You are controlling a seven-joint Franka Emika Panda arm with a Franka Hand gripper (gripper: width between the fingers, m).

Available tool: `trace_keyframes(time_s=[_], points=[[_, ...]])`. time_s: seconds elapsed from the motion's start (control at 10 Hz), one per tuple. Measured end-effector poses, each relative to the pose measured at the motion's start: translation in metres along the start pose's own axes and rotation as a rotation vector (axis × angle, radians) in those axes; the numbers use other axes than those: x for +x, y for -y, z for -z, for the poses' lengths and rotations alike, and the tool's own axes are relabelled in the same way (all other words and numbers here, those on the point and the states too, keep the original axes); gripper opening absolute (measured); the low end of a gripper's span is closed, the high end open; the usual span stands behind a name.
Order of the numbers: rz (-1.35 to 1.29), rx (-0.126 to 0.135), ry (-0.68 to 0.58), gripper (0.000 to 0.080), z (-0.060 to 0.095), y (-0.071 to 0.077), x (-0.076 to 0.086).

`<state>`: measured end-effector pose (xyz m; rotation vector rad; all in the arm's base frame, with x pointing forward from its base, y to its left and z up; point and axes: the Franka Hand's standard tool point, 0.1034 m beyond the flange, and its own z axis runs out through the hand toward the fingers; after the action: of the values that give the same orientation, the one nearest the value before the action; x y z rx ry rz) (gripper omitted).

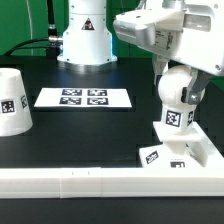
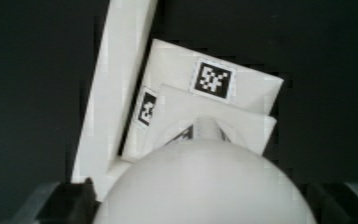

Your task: Assemble lamp

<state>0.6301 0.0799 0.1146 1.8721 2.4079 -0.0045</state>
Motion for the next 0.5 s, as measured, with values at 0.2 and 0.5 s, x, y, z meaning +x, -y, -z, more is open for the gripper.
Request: trace_keyframes(time_s=[0.2, 0.5], points=[[-0.121, 0.017, -0.008, 0.0574, -0.0003, 0.0037, -0.0058], [-0.433, 0.030, -0.010, 0.0576, -0.0006, 0.0055, -0.0063]])
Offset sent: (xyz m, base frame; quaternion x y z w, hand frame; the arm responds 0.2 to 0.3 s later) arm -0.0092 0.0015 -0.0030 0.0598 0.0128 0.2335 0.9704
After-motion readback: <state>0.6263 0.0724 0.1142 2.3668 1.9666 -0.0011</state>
